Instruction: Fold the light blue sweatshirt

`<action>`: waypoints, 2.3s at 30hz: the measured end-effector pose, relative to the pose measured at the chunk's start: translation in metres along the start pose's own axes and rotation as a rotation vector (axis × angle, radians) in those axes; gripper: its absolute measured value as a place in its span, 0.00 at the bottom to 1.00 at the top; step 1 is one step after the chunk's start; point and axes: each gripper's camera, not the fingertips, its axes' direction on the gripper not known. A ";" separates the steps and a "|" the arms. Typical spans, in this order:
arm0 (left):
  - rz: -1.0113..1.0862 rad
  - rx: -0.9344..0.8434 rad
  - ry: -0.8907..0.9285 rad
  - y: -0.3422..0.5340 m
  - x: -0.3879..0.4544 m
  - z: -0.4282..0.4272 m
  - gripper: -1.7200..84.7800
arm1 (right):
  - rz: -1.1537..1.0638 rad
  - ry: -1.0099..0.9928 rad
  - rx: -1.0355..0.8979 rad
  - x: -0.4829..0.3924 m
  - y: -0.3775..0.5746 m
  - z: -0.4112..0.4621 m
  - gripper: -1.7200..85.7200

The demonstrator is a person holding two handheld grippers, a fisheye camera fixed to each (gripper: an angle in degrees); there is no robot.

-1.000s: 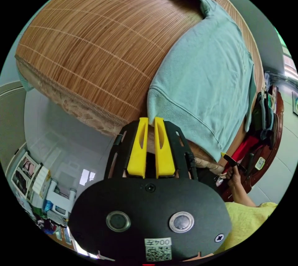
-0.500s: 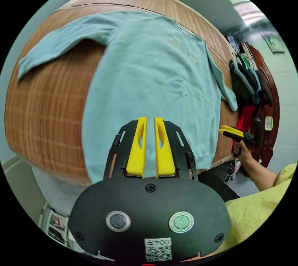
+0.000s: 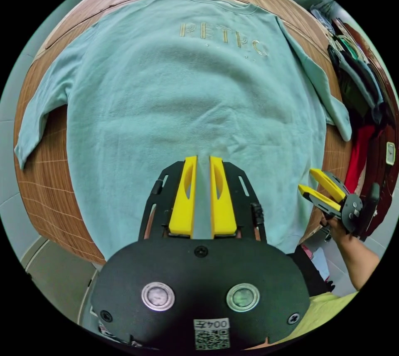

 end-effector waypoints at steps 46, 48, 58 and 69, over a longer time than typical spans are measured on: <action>-0.106 -0.180 -0.018 -0.027 0.018 -0.008 0.03 | 0.326 -0.034 0.307 0.199 -0.002 -0.044 0.20; -0.104 -0.177 -0.021 -0.023 0.017 -0.008 0.03 | 0.219 -0.065 0.288 0.145 -0.015 -0.028 0.20; -0.130 -0.104 0.034 0.019 -0.005 -0.004 0.03 | -0.104 -0.029 0.298 -0.044 -0.073 0.038 0.21; -0.160 0.057 0.068 0.082 -0.025 0.001 0.03 | -0.141 0.082 0.342 -0.067 -0.083 0.089 0.21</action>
